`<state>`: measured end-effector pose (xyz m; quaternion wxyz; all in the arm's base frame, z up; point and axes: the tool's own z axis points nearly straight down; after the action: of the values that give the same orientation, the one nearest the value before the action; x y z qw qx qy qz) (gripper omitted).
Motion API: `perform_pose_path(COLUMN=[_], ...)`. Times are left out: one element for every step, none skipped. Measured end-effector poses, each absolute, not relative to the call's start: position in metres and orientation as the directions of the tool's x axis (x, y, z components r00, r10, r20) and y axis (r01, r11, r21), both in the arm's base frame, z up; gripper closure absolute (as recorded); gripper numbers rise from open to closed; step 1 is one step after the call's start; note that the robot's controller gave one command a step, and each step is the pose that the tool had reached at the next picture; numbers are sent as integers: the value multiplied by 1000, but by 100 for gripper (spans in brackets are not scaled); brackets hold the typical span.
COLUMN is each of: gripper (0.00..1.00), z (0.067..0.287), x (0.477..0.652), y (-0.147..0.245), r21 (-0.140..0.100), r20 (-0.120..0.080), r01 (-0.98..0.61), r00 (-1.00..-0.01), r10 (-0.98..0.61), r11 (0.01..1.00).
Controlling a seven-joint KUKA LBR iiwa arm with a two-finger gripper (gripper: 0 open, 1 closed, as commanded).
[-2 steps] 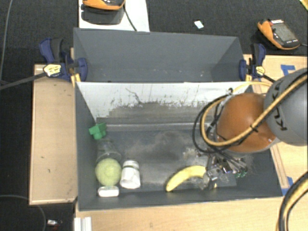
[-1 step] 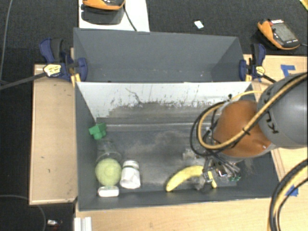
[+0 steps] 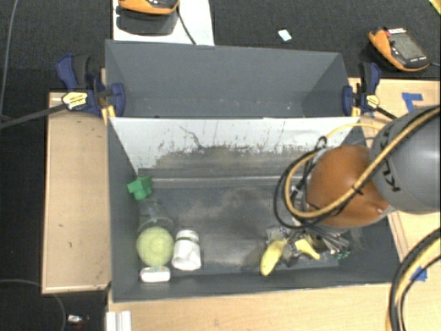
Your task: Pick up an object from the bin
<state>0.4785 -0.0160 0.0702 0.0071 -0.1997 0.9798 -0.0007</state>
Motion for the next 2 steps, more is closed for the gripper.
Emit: perform_pose_path(gripper=[100, 100], z=[70, 79], x=[478, 478], y=[-16, -16], r21=[-4, -4], r20=[-14, -15], r01=[-391, -391], r00=[-920, -920], r10=[-391, -391], r11=[920, 920])
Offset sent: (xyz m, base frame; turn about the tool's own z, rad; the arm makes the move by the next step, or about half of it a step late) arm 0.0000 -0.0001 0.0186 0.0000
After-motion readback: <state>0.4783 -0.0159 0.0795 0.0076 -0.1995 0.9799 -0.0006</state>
